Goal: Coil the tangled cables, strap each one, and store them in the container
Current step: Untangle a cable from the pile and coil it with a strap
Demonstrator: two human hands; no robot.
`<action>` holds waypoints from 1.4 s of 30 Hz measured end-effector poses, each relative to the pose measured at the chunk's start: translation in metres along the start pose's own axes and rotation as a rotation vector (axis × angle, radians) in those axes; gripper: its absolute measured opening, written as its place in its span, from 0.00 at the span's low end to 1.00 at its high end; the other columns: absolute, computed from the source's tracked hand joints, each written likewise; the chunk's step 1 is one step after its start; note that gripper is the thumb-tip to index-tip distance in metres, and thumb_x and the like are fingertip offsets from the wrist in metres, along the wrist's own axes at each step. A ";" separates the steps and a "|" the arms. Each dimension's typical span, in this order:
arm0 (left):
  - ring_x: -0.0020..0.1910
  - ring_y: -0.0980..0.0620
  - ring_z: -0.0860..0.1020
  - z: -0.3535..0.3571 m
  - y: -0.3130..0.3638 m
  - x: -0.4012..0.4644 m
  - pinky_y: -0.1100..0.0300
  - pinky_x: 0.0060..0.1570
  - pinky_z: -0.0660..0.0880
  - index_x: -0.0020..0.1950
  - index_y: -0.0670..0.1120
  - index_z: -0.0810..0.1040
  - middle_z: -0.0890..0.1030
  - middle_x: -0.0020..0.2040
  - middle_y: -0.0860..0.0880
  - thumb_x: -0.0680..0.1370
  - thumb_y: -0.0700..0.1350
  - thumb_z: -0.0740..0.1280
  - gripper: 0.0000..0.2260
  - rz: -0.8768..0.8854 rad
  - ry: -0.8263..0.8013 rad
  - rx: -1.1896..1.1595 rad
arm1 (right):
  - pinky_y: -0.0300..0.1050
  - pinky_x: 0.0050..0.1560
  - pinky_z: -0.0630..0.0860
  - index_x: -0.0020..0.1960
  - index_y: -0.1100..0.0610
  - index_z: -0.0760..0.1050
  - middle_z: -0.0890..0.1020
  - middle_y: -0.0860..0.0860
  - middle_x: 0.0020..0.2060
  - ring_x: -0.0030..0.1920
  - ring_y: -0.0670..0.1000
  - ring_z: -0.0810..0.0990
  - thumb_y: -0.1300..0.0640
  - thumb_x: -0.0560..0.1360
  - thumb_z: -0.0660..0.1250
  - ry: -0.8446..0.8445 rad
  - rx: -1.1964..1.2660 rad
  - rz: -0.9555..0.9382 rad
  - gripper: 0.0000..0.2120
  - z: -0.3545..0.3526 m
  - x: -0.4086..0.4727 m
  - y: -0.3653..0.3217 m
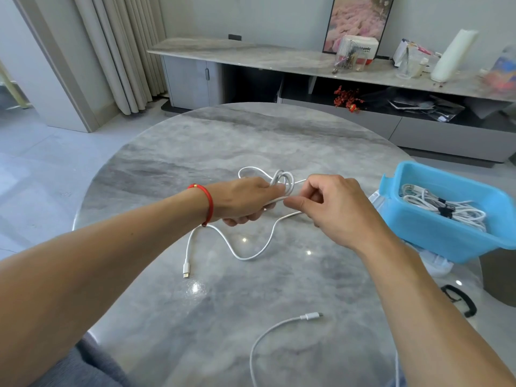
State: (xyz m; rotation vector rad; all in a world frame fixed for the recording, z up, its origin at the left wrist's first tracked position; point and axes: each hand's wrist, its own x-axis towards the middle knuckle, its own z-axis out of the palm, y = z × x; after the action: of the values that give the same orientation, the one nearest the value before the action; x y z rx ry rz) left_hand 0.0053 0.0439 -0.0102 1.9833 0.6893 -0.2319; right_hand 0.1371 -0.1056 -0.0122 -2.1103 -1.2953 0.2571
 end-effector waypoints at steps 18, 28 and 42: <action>0.25 0.55 0.67 0.000 -0.016 0.002 0.63 0.34 0.68 0.34 0.44 0.67 0.73 0.30 0.47 0.84 0.59 0.54 0.25 0.247 0.274 0.377 | 0.50 0.41 0.81 0.41 0.54 0.80 0.82 0.49 0.28 0.32 0.50 0.83 0.55 0.80 0.71 0.099 0.043 -0.020 0.10 0.002 0.002 0.000; 0.19 0.59 0.65 0.013 -0.010 -0.001 0.71 0.21 0.62 0.40 0.45 0.73 0.82 0.31 0.61 0.85 0.56 0.55 0.21 0.347 0.239 0.054 | 0.39 0.34 0.81 0.49 0.63 0.79 0.84 0.55 0.32 0.31 0.52 0.85 0.64 0.81 0.69 0.294 0.956 0.289 0.03 0.024 0.003 -0.012; 0.24 0.52 0.56 0.011 0.000 -0.007 0.62 0.22 0.58 0.35 0.47 0.66 0.62 0.26 0.54 0.84 0.58 0.55 0.22 0.366 0.035 -0.107 | 0.40 0.28 0.76 0.49 0.57 0.81 0.83 0.48 0.35 0.30 0.48 0.81 0.57 0.79 0.73 0.264 0.850 0.238 0.04 0.011 0.005 -0.009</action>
State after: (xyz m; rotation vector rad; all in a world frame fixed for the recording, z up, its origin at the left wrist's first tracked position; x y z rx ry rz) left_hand 0.0008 0.0319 -0.0129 1.9723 0.3423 0.0590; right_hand 0.1278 -0.0936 -0.0146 -1.4818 -0.6052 0.5066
